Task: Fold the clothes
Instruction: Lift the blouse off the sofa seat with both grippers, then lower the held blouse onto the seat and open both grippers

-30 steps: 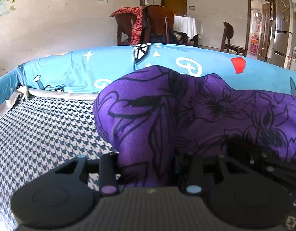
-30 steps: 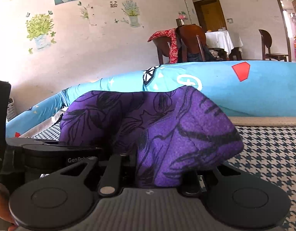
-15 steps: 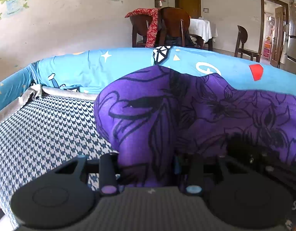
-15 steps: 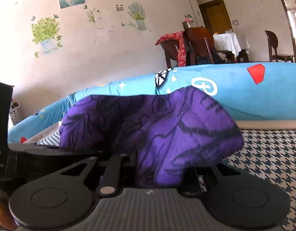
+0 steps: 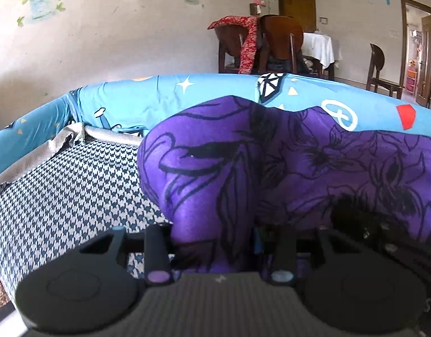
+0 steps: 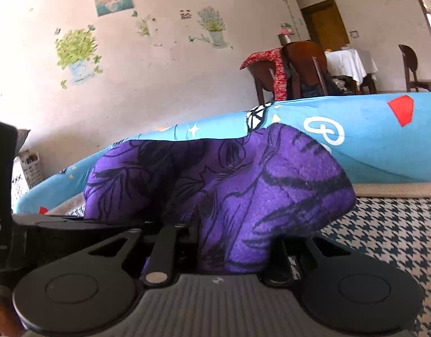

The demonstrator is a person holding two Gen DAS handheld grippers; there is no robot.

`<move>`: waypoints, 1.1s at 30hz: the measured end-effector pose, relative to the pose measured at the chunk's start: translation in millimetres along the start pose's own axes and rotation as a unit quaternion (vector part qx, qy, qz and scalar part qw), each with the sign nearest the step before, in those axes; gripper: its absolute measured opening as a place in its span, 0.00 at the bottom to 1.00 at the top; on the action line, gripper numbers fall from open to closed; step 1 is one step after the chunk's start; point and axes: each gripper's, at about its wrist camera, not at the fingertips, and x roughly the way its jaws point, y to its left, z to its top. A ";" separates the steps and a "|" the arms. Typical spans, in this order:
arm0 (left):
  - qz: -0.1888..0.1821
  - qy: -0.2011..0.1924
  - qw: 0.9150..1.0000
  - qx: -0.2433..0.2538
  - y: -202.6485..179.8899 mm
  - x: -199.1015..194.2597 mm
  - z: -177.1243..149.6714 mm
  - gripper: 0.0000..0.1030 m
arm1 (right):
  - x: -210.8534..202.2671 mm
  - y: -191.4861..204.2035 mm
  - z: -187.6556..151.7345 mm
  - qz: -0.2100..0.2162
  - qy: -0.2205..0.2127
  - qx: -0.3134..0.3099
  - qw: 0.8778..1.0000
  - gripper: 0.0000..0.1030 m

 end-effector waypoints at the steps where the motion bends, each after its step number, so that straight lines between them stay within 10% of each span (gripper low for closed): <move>1: 0.004 0.000 1.000 -0.001 0.7 0.9 -0.3 0.37 | 2.6 0.4 0.2 0.002 0.001 -0.002 1.000 0.23; 33: 0.040 0.020 0.999 0.019 4.8 58.3 -12.1 0.39 | 57.3 -1.9 -24.8 0.002 0.028 0.001 1.000 0.23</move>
